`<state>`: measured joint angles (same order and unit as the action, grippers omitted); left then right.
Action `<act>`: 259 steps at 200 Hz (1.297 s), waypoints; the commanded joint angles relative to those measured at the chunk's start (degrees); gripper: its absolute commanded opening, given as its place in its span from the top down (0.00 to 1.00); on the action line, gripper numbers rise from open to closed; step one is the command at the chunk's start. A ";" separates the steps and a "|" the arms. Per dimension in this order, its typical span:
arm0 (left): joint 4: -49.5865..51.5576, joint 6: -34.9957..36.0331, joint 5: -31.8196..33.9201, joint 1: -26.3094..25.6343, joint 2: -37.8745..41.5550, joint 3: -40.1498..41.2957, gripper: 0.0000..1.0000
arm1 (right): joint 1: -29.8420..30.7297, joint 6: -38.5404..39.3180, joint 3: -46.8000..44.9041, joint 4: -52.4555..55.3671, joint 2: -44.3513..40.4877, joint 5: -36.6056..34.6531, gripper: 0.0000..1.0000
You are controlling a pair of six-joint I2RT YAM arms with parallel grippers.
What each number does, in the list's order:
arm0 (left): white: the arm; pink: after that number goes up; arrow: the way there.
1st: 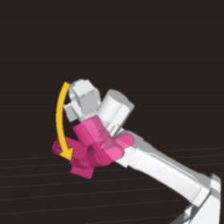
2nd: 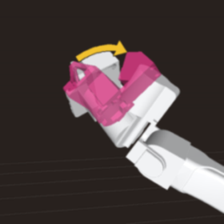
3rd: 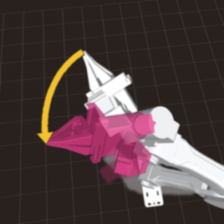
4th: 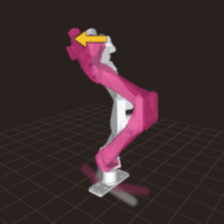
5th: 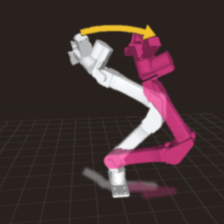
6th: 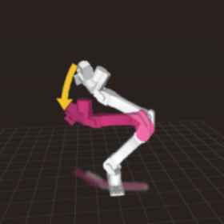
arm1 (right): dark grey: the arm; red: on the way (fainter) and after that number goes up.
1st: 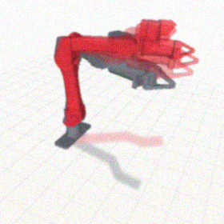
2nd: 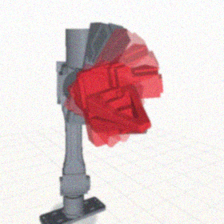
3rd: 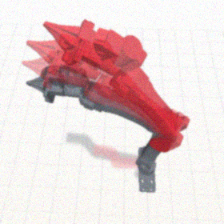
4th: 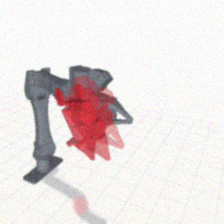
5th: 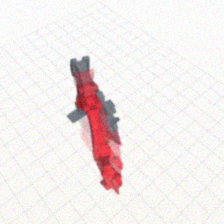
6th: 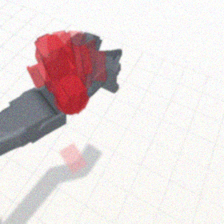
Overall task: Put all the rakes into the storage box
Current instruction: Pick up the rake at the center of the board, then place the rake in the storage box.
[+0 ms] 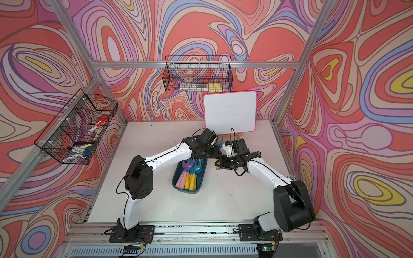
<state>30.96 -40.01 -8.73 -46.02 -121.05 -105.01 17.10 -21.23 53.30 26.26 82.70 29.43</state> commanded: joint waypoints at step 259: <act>10.28 0.62 13.53 0.27 18.29 21.26 1.00 | 1.00 -1.87 -3.82 -5.78 -4.00 -9.22 0.48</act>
<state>38.59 -39.40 1.96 -45.98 -104.49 -86.96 18.31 -23.03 50.00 22.02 78.15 20.82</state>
